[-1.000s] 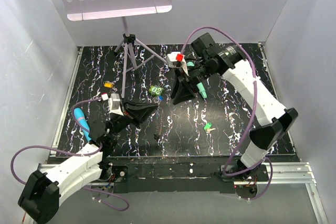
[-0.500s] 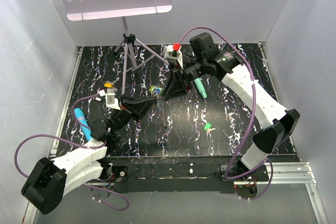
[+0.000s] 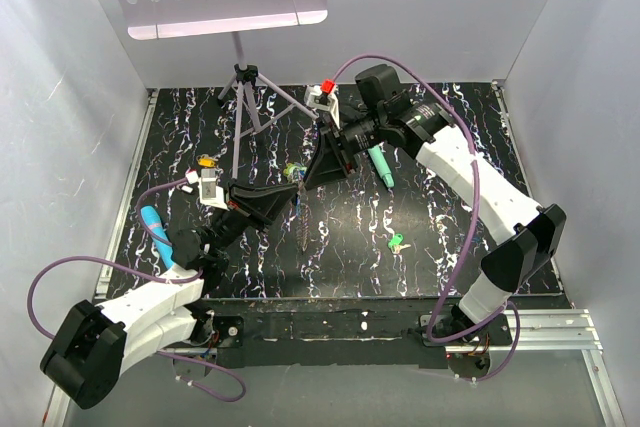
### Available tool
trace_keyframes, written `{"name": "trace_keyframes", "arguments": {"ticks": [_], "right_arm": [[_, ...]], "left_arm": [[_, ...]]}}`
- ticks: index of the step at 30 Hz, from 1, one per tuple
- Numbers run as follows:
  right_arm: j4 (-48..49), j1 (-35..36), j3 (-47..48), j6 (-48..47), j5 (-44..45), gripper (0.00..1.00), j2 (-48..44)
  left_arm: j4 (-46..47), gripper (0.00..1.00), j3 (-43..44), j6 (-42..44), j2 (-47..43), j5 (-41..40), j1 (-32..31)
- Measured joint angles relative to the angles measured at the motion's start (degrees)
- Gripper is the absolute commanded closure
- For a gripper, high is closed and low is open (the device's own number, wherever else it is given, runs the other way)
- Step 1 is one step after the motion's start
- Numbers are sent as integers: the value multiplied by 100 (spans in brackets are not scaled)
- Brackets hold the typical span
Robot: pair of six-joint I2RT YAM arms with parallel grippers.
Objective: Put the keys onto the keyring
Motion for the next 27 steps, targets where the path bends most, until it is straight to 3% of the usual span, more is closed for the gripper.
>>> {"name": "trace_keyframes", "arguments": {"ticks": [13, 16, 20, 26, 27], "right_arm": [[127, 129, 0, 107, 4, 68, 87], [133, 170, 0, 111, 26, 76, 136], [140, 175, 0, 79, 90, 99, 140], [138, 179, 0, -48, 107, 99, 140], [136, 179, 0, -81, 107, 99, 140]], "left_arm": [[4, 100, 2, -7, 0, 2, 0], [2, 100, 2, -7, 0, 0, 0], [24, 100, 2, -13, -2, 2, 0], [17, 100, 2, -44, -48, 7, 0], [0, 92, 2, -46, -63, 7, 0]]}}
